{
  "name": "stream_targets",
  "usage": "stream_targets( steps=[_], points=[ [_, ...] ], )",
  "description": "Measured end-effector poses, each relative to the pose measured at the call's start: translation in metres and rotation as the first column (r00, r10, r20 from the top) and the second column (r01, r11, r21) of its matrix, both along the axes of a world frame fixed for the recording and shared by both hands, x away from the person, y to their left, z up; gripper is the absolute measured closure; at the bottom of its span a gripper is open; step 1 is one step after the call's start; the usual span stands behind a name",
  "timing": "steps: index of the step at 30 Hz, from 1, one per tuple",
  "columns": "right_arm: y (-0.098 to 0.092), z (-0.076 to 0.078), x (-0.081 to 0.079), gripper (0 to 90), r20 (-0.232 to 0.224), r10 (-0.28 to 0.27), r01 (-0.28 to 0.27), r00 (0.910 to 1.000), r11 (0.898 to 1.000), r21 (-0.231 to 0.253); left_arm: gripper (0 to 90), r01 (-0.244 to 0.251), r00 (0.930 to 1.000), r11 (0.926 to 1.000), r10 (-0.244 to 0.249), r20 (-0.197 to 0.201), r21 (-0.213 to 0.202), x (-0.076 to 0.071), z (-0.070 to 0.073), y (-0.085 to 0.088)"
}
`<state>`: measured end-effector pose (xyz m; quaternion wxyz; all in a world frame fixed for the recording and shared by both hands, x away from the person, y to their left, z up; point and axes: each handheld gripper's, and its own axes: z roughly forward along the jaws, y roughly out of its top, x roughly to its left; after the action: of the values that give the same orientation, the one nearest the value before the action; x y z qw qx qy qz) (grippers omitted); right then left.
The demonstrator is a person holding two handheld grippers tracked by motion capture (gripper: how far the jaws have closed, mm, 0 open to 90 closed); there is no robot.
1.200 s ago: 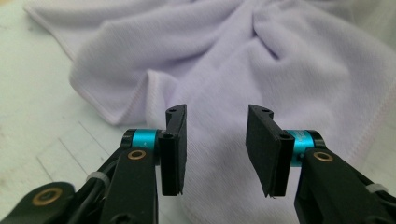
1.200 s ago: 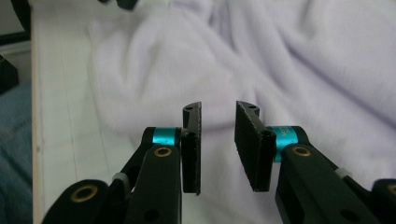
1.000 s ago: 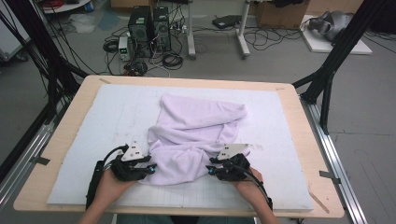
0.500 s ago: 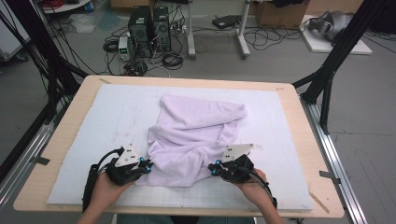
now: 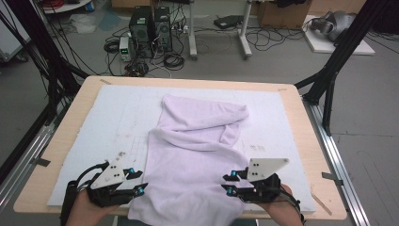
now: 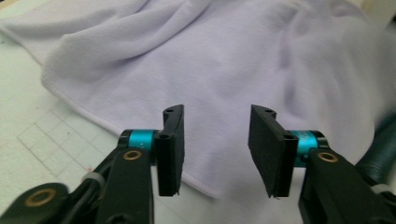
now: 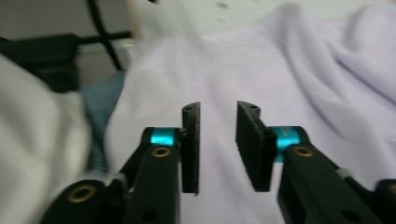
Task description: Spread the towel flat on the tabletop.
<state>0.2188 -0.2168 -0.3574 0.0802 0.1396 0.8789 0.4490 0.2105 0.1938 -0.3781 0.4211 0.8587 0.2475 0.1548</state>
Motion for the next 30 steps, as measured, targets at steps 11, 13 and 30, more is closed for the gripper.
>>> stream_targets(
  steps=[11, 13, 30],
  points=[
    [-0.001, -0.069, 0.055, 60.0, -0.081, -0.109, 0.097, 0.9908, 0.986, -0.134, 52.0, -0.026, 0.9971, 0.9978, 0.030, -0.070, 0.061, 0.060, -0.052, -0.020],
    [0.002, -0.073, 0.057, 62.4, -0.081, -0.111, 0.097, 0.9906, 0.983, -0.156, 55.8, -0.012, 0.9957, 0.9954, 0.020, -0.090, 0.095, 0.064, -0.058, -0.023],
    [0.018, -0.061, 0.016, 88.2, -0.086, 0.059, -0.068, 0.9946, 0.991, -0.114, 87.7, 0.038, 0.9980, 0.9973, -0.035, -0.053, 0.063, 0.015, -0.047, -0.005]
  ],
)
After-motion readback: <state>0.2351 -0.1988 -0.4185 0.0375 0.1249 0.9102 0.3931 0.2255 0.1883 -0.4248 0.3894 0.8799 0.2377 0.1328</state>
